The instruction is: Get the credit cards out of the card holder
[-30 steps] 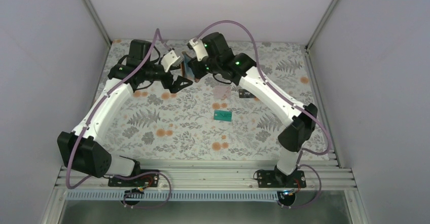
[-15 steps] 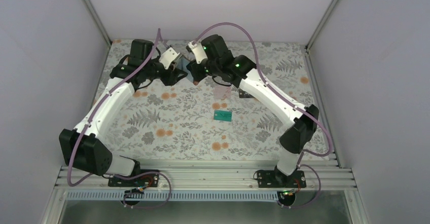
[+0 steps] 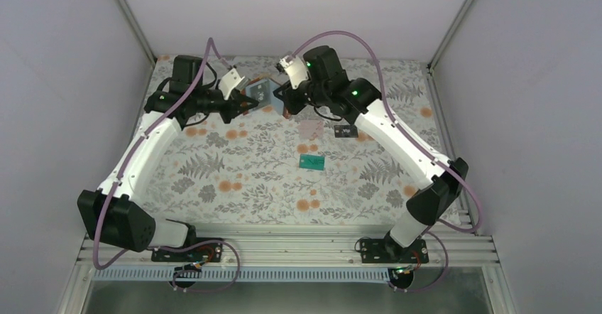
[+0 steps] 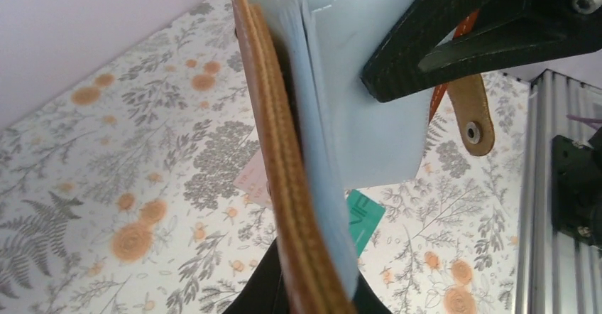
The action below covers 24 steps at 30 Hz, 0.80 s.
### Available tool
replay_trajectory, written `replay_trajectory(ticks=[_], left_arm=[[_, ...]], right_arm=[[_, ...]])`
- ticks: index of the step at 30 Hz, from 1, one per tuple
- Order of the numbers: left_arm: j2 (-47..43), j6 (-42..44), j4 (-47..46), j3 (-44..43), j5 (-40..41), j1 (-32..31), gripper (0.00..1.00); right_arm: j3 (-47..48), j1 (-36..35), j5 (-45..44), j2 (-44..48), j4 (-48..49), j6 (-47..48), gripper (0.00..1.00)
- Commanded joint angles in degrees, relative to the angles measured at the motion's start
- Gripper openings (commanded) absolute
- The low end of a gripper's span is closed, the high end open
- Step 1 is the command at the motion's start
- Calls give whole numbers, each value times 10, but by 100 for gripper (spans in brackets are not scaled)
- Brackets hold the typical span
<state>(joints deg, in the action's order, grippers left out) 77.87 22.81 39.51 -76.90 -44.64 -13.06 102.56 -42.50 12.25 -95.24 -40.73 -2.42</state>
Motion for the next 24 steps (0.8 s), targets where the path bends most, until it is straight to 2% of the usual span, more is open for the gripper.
replay_trajectory(ticks=[1,4,6,8,10,12,14,15,16,18,21,24], left_arm=[[-5,14,19,-1,-61,0,2],[-3,-23,3,5,-36,21,2],[4,-67,-14,7,76,25,2],[15,-89,-32,13,190,25,2],[26,-97,-41,15,263,23,2],[35,-95,-43,12,299,15,2],[43,-91,-44,6,328,3,2],[48,-91,-39,1,331,2,2],[51,-92,-34,-5,330,2,2],[54,-93,-28,-12,314,2,2],[50,-95,-19,-15,258,2,2],[42,-90,-8,-25,138,4,2]], right_arm=[[-22,15,48,36,39,26,8],[-90,81,61,72,86,13,24],[-116,132,45,86,97,-20,34],[-96,137,-45,86,75,-43,31],[-77,101,-54,98,80,-52,28],[-104,12,-33,128,147,-27,27],[-175,-47,134,156,279,-28,29],[-215,-54,230,164,370,-57,29],[-247,-57,280,167,443,-100,27],[-292,-57,298,162,575,-155,23],[-314,-53,285,132,643,-202,22],[-327,-39,250,105,657,-235,18]])
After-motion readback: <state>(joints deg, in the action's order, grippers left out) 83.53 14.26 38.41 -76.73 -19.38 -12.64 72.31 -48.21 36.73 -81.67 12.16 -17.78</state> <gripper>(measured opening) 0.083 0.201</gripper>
